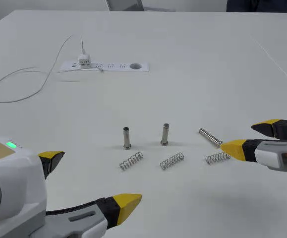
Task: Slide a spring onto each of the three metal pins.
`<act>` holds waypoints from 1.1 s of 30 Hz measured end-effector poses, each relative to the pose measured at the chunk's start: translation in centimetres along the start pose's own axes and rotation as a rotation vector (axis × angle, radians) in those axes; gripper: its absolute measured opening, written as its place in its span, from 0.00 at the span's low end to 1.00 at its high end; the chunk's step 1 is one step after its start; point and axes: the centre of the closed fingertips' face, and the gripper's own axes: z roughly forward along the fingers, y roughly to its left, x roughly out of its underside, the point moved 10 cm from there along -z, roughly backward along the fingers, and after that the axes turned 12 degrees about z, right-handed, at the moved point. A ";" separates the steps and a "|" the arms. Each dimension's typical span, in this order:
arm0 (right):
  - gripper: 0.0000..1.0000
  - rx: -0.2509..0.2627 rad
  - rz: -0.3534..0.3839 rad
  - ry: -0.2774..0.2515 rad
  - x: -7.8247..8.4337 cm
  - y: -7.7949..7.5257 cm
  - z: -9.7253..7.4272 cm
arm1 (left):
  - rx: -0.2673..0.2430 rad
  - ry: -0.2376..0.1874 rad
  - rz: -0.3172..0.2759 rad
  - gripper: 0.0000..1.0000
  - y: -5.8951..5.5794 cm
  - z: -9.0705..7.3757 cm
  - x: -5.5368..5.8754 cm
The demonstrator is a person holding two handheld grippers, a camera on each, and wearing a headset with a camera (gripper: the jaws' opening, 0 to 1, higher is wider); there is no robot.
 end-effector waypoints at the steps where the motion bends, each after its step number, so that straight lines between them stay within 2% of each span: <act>1: 0.48 0.002 -0.002 0.000 -0.1 -0.2 0.3 | 0.003 0.001 0.001 0.94 0.0 0.1 0.0; 12: 0.39 -0.024 -0.025 0.019 -0.9 -1.0 2.8 | 0.017 0.006 -0.003 0.93 0.2 0.9 0.2; 28: 0.30 -0.051 -0.059 0.065 -0.7 -1.9 7.7 | 0.038 0.014 -0.005 0.91 0.0 2.1 0.2; 33: 0.28 -0.050 -0.061 0.093 -0.5 -2.3 9.2 | 0.044 0.017 -0.011 0.90 0.0 2.3 0.4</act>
